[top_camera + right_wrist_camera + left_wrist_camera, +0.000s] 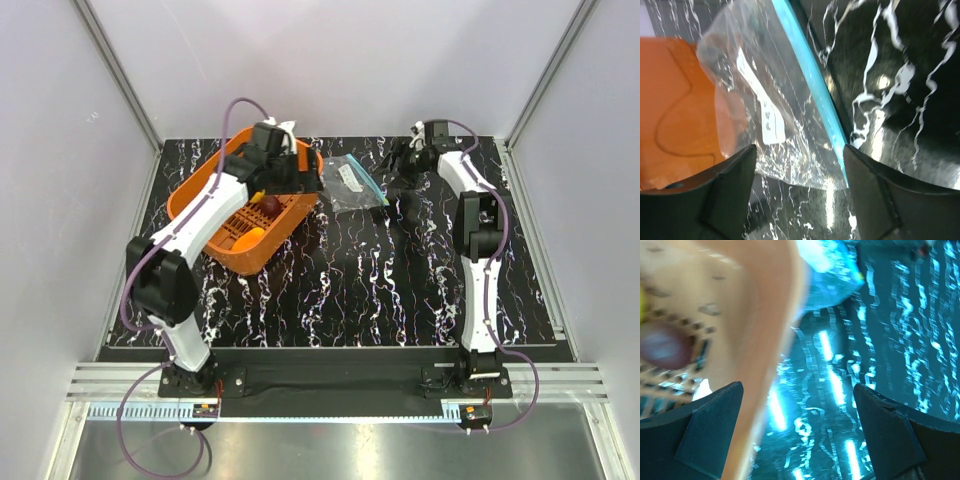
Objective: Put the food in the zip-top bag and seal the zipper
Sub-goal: Pick up the zipper food storage bag at the center of the board.
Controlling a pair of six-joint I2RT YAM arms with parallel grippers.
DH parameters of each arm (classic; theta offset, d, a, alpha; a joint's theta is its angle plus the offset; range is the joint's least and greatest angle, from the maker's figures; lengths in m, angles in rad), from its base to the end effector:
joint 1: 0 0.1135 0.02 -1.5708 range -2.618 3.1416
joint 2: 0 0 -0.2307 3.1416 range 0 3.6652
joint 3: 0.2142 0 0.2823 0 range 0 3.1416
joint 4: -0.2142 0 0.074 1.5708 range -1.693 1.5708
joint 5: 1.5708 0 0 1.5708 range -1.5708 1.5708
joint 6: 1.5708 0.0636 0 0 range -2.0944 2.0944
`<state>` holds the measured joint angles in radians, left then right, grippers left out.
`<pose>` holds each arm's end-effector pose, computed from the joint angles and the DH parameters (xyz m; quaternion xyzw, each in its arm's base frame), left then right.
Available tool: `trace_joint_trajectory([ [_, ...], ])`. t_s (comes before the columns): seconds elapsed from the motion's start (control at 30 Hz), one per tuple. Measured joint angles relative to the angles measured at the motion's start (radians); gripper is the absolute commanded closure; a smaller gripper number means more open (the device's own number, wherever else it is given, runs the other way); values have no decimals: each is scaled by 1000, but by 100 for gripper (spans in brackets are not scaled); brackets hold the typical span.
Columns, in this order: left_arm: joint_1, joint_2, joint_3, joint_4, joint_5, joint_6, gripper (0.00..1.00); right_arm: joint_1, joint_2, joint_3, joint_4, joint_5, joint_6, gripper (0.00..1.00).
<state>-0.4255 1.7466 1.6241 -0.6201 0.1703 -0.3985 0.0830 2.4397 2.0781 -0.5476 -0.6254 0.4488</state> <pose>0.3983 -0.1923 0.2741 0.0465 0.9116 -0.2319 0.3362 0.5476 0.0829 0.1219 0.0654 0.9031 0.3619 0.2217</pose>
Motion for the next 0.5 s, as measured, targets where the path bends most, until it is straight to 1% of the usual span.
trace_joint_trajectory([
  [0.1, -55, 20, 24, 1, 2, -18, 1, -8, 19, 36, 22, 16, 5, 18],
  [0.2, -95, 26, 41, 2, 13, -42, 1, -2, 66, 92, 22, 28, -5, 18],
  [0.27, -103, 40, 64, 6, 22, -61, 1, 7, 98, 111, 17, 42, -16, 20],
  [0.33, -103, 55, 79, 10, 25, -75, 1, 17, 117, 111, 11, 42, -25, 28],
  [0.4, -101, 63, 82, 10, 25, -82, 1, 28, 119, 112, 11, 56, -39, 41],
  [0.43, -101, 65, 82, 6, 25, -82, 1, 35, 121, 111, 10, 60, -44, 51],
  [0.5, -100, 66, 82, 5, 24, -81, 1, 47, 122, 100, 8, 68, -49, 62],
])
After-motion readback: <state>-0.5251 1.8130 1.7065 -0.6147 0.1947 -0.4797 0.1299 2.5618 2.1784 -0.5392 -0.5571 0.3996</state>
